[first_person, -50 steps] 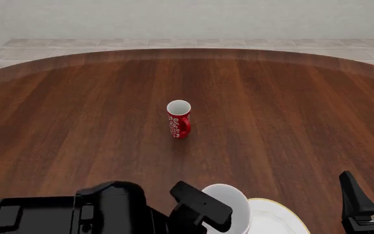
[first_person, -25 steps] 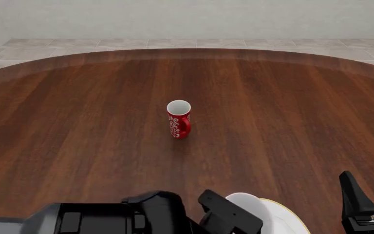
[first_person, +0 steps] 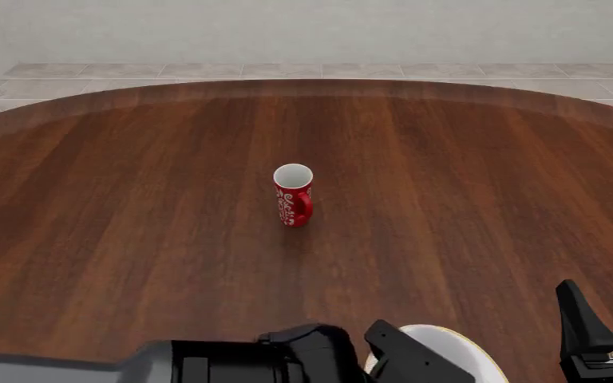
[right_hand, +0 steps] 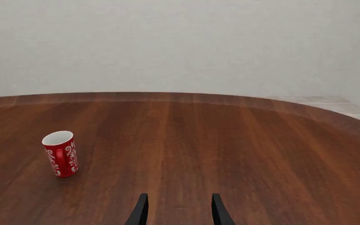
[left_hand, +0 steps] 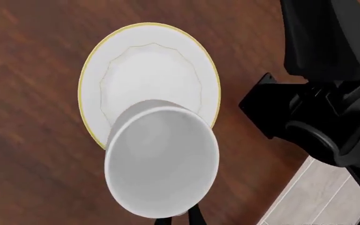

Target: Put the white mug on the plate.

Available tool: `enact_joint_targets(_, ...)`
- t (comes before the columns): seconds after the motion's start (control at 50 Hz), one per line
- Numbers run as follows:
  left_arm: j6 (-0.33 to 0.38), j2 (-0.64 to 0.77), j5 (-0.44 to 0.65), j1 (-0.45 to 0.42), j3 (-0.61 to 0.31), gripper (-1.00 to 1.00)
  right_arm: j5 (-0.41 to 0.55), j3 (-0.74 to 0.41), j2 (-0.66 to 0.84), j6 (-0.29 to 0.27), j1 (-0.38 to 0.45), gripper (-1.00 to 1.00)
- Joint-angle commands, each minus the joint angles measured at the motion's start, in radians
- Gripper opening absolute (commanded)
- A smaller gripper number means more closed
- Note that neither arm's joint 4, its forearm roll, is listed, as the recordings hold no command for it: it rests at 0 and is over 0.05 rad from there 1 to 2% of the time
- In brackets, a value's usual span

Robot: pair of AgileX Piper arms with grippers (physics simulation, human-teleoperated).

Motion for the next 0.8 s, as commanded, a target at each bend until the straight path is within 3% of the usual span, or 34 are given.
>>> enact_joint_targets(0.02,0.015,0.046,-0.001,-0.018,-0.047,-1.0,0.002,0.0,-0.001,-0.002,-0.002,1.0)
enact_joint_targets(0.8,0.0,0.123,-0.04,-0.043,-0.065,-1.0,0.002,0.0,-0.002,-0.002,-0.003,1.0)
